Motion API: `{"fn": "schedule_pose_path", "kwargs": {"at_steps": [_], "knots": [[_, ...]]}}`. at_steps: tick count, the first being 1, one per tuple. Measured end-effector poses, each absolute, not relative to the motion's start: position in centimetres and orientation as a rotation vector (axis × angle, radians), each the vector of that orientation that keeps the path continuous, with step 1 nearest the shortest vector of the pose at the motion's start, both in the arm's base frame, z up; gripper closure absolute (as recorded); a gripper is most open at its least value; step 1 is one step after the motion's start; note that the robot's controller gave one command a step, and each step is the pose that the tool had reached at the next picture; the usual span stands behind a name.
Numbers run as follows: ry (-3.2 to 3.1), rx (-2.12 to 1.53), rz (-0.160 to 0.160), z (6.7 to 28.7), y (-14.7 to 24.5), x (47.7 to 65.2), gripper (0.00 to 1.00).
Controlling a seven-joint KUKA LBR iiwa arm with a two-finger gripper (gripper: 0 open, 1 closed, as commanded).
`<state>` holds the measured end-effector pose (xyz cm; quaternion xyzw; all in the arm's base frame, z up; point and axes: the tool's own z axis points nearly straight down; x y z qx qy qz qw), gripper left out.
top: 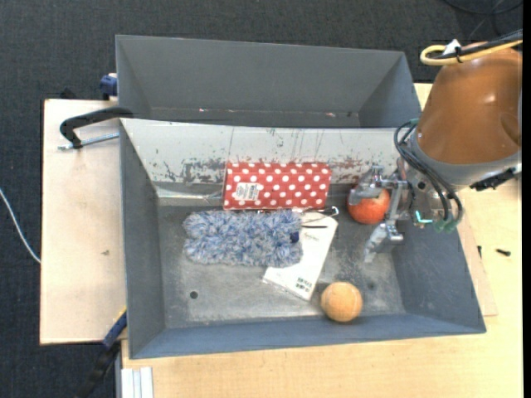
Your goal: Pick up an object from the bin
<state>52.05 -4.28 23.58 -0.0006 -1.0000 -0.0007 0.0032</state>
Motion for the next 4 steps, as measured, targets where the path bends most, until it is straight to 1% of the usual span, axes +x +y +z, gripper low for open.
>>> {"fn": "schedule_pose_path", "kwargs": {"at_steps": [1, 2, 3, 4], "knots": [[-3.143, 0.0, -0.001, 24.0, -4.3, 52.2, 0.0], [-3.138, 0.213, 0.0, 19.1, -1.5, 53.2, 0.0], [-3.033, 0.838, 0.001, 11.0, 4.8, 53.2, 0.0], [-3.031, 0.835, -0.005, 8.2, 6.8, 55.6, 0.0]]}}
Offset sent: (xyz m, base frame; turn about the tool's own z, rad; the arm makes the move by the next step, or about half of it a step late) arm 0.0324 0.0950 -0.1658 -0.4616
